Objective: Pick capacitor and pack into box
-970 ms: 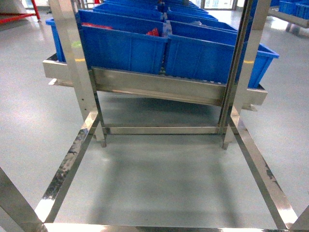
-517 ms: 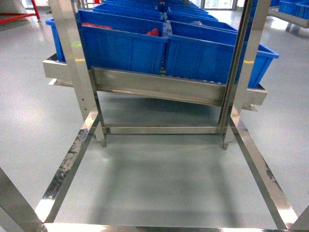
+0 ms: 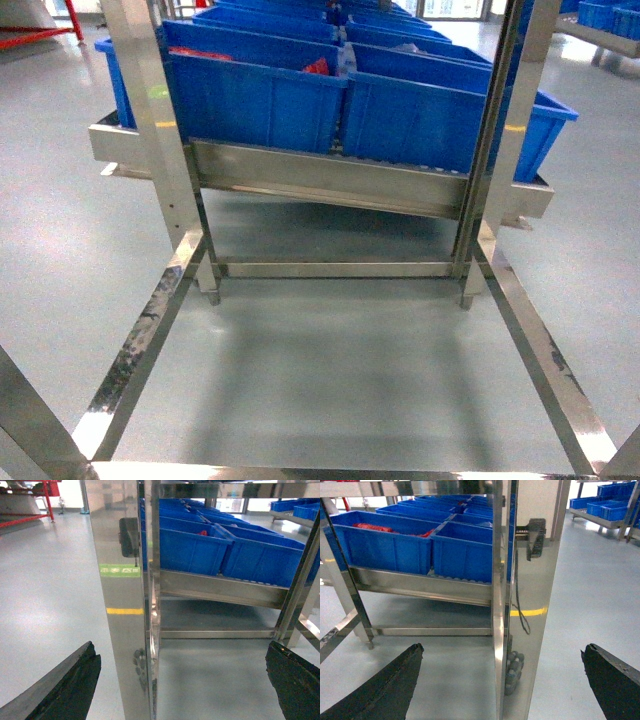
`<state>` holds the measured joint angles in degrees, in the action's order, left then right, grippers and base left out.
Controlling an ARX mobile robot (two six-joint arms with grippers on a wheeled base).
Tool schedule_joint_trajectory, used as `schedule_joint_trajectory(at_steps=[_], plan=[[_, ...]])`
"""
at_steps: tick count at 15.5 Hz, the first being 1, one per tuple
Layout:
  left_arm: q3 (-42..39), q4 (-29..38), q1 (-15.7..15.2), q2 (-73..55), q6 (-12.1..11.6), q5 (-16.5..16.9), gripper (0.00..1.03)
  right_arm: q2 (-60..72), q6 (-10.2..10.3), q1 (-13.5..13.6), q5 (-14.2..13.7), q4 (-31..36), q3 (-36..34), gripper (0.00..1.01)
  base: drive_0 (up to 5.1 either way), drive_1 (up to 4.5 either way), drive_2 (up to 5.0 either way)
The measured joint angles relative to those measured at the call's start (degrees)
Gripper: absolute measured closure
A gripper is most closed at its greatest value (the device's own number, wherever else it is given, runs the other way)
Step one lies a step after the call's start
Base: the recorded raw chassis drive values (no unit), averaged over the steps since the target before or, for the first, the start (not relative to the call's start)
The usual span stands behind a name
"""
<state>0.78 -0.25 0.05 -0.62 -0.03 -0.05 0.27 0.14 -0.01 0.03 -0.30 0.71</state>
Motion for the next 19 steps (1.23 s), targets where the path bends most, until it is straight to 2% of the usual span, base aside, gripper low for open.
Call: schedule_joint_trajectory(at_steps=[19], plan=[[0.0, 0.0, 0.0, 0.0, 0.0, 0.0, 0.05, 0.0, 0.0, 0.0, -0.1, 0.0, 0.0, 0.03, 0.0, 0.00, 0.0]])
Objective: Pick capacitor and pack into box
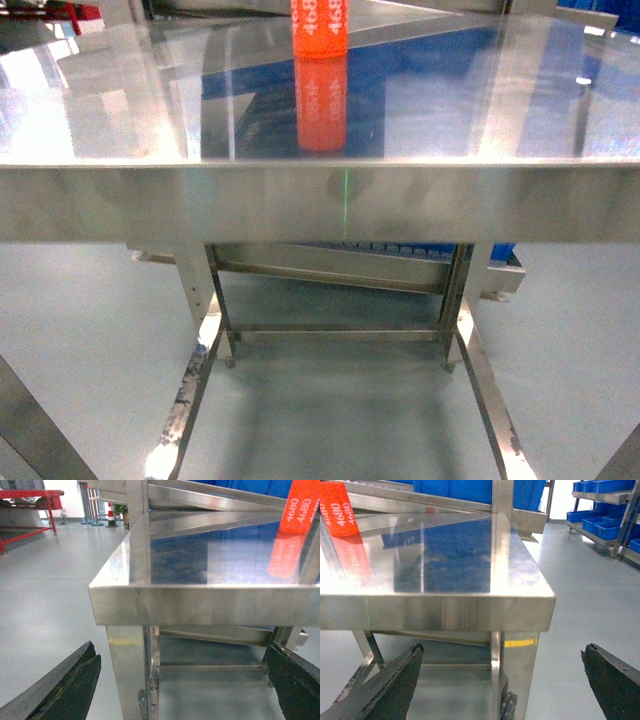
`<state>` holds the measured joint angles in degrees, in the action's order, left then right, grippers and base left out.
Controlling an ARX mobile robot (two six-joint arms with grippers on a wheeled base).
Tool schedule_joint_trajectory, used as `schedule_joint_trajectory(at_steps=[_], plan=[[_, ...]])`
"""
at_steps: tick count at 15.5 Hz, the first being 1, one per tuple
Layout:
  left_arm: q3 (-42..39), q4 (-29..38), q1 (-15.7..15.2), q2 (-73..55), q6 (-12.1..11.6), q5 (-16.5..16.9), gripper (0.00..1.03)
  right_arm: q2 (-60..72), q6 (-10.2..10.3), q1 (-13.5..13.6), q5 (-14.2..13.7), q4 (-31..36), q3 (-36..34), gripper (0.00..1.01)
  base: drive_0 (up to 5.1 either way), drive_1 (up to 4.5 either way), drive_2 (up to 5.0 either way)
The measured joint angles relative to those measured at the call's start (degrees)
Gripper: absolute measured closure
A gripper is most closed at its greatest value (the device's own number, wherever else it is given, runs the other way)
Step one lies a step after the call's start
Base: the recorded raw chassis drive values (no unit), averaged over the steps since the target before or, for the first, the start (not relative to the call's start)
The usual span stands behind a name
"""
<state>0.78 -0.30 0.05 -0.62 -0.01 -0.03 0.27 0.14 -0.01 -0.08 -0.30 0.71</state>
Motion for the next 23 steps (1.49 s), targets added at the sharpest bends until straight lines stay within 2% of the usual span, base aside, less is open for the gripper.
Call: schedule_joint_trajectory(at_steps=[23], plan=[[0.0, 0.0, 0.0, 0.0, 0.0, 0.0, 0.05, 0.0, 0.0, 0.0, 0.1, 0.0, 0.0, 0.03, 0.0, 0.00, 0.0]])
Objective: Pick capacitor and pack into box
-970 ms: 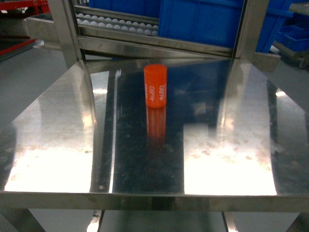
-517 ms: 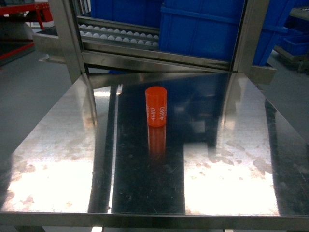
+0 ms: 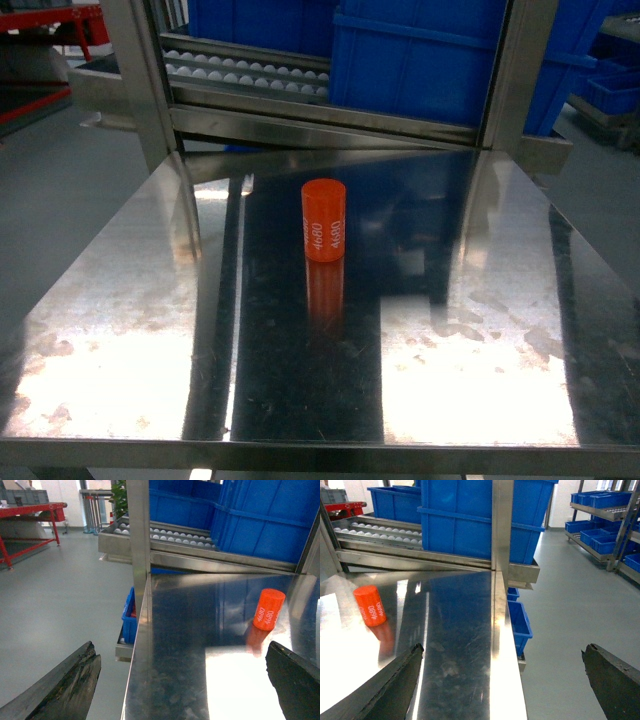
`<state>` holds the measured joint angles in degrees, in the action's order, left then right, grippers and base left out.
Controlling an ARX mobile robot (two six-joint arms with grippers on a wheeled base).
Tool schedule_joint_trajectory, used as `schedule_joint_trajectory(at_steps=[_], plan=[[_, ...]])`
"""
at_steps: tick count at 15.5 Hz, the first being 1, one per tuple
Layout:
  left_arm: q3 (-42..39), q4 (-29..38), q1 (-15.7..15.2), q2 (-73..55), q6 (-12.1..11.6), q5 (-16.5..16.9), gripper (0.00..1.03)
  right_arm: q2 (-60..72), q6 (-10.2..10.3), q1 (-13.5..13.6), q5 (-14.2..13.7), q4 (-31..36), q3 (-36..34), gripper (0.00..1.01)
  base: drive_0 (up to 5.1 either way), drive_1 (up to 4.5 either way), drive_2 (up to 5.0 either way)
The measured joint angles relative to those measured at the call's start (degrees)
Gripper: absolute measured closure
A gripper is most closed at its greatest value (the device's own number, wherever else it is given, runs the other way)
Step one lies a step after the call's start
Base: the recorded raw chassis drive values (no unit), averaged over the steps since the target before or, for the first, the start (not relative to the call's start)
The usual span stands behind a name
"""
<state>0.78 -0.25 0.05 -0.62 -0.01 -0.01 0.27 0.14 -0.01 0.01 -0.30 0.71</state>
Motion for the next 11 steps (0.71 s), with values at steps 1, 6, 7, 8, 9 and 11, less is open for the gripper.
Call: schedule_joint_trajectory(at_steps=[1, 6, 7, 8, 9, 11], plan=[[0.0, 0.0, 0.0, 0.0, 0.0, 0.0, 0.05, 0.0, 0.0, 0.0, 0.0, 0.0, 0.0, 0.03, 0.0, 0.00, 0.0], [0.0, -0.1, 0.0, 0.0, 0.0, -0.1, 0.05, 0.0, 0.0, 0.0, 0.0, 0.0, 0.0, 0.03, 0.0, 0.00, 0.0], [0.3, 1.4, 3.1, -4.0, -0.3, -5.9, 0.05, 0.0, 0.0, 0.0, 0.0, 0.0, 0.0, 0.03, 0.0, 0.00, 0.0], [0.7, 12.1, 6.8, -15.3, -0.4, -8.7, 0.05, 0.0, 0.0, 0.0, 0.0, 0.0, 0.0, 0.03, 0.0, 0.00, 0.0], [2.4, 24.9, 9.4, -29.8, -0.1, -7.9, 0.05, 0.0, 0.0, 0.0, 0.0, 0.0, 0.0, 0.03, 0.0, 0.00, 0.0], [12.3, 46.9, 13.6, -57.5, -0.1, -6.0, 0.05, 0.0, 0.0, 0.0, 0.0, 0.0, 0.0, 0.03, 0.0, 0.00, 0.0]])
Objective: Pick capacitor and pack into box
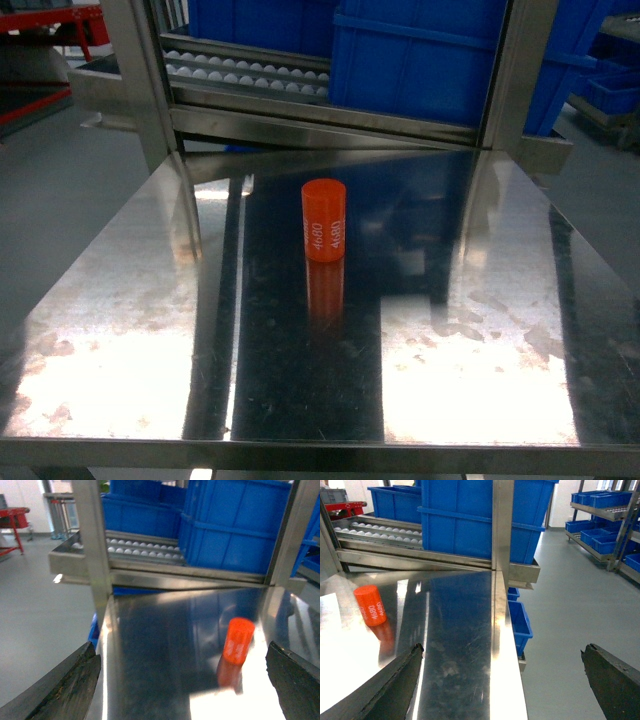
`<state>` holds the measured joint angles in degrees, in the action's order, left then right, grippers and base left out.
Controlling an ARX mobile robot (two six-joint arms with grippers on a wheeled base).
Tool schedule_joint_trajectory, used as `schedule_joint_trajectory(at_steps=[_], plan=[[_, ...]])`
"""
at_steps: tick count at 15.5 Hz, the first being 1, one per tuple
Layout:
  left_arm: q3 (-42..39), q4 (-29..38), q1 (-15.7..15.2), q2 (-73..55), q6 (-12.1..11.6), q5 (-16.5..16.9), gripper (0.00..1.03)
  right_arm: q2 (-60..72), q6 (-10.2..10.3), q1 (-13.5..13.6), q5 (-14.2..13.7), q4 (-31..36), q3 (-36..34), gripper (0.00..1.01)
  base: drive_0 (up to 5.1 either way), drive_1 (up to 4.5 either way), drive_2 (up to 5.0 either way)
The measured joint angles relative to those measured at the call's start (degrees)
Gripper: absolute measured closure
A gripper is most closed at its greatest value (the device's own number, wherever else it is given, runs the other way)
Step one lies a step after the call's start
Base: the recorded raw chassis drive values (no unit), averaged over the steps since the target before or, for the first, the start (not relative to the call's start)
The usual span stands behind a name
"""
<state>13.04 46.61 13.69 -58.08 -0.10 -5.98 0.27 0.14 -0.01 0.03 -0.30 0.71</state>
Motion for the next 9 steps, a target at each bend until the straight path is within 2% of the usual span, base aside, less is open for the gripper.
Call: schedule_joint_trajectory(at_steps=[1, 2, 5, 9], plan=[[5.7, 6.2, 2.0, -11.6, -0.1, 0.0, 0.05, 0.0, 0.0, 0.0, 0.0, 0.0, 0.0, 0.03, 0.0, 0.00, 0.0], [10.8, 8.8, 3.4, -22.3, -0.1, 0.0, 0.05, 0.0, 0.0, 0.0, 0.0, 0.0, 0.0, 0.03, 0.0, 0.00, 0.0], [25.5, 7.8, 6.7, -46.7, 1.0, 0.7, 0.05, 0.0, 0.0, 0.0, 0.0, 0.0, 0.0, 0.03, 0.0, 0.00, 0.0], [38.4, 4.3, 9.7, -59.9, 2.8, 1.5, 0.05, 0.0, 0.0, 0.0, 0.0, 0.0, 0.0, 0.03, 0.0, 0.00, 0.0]])
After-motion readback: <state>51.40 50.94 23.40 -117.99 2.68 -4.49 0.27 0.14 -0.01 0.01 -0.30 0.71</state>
